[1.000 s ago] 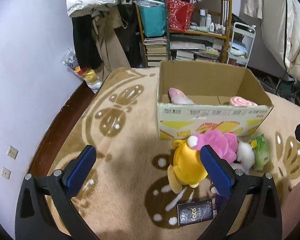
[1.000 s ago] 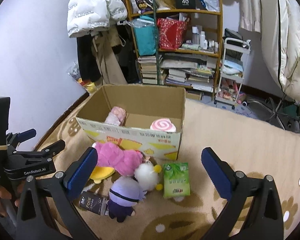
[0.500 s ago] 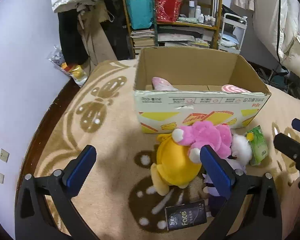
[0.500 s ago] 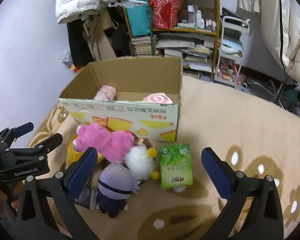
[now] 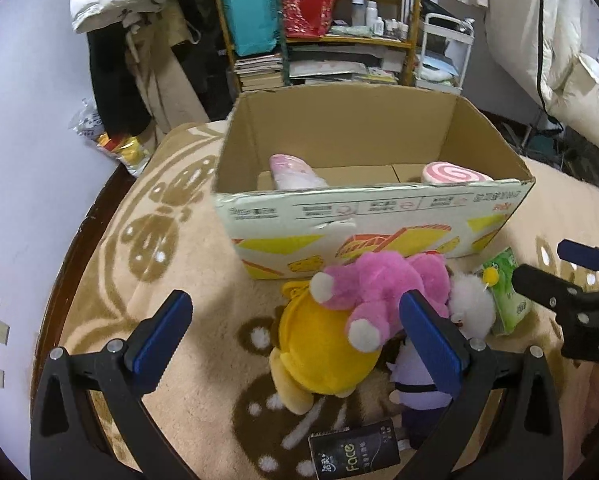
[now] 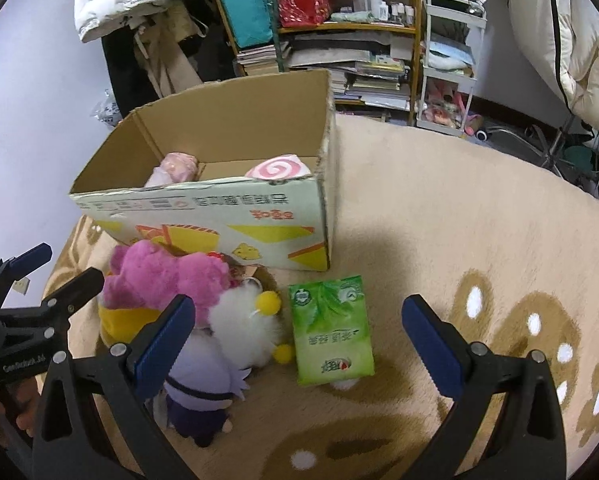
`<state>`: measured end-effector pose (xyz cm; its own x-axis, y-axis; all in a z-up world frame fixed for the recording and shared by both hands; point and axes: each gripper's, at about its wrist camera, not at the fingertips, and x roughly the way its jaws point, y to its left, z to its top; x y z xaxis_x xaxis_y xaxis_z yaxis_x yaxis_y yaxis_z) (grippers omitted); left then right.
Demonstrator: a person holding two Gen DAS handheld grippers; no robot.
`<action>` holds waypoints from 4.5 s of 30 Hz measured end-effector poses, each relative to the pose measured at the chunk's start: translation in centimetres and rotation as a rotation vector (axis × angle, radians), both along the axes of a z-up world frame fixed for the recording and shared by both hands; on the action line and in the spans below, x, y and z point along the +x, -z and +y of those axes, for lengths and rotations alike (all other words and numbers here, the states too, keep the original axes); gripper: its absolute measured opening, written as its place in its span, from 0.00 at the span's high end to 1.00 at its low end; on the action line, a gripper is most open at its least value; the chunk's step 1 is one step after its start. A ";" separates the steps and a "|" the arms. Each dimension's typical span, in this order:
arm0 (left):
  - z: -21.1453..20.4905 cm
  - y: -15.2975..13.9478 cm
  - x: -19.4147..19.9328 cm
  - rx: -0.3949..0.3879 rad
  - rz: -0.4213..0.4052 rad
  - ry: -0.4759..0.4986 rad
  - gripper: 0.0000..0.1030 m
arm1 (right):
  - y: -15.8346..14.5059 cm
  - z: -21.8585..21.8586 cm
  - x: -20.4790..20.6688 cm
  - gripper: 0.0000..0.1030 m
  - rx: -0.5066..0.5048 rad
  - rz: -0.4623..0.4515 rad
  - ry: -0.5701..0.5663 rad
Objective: Organize soft objects
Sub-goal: 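Move both tools back toward the remaining plush pile, then close the left tool on the pink plush while the right tool grips the green tissue pack, then lift both held items over the box and open both tools to release them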
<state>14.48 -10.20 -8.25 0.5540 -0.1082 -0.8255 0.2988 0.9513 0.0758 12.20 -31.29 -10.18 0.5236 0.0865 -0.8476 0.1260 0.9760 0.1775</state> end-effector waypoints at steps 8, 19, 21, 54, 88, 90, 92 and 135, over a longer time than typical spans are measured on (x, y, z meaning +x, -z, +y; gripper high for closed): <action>-1.8 0.6 0.8 -0.004 0.023 0.017 0.01 | 2.0 -1.9 0.9 0.09 0.047 0.060 0.059; -3.4 2.4 1.8 0.002 0.075 0.011 0.01 | 4.4 -2.9 1.8 0.33 0.096 0.127 0.085; -3.6 2.7 1.8 0.010 0.084 0.018 0.01 | 4.9 -3.2 1.8 0.33 0.111 0.143 0.091; -5.2 3.9 1.8 0.034 0.117 0.038 0.30 | 6.8 -5.0 2.9 0.44 0.133 0.196 0.140; -1.0 -2.5 -3.7 -0.033 -0.098 -0.039 0.48 | -3.6 -1.1 -2.3 0.45 0.047 -0.201 0.033; -0.8 -2.8 -4.0 -0.037 -0.106 -0.047 0.48 | -4.2 -1.2 -2.3 0.45 0.048 -0.214 0.035; -0.5 -3.3 -4.3 -0.048 -0.118 -0.055 0.48 | -4.7 -1.1 -2.5 0.45 0.046 -0.224 0.034; -0.6 -8.7 4.1 -0.060 -0.304 -0.047 0.45 | -9.3 2.1 6.7 0.45 -0.062 -0.306 -0.052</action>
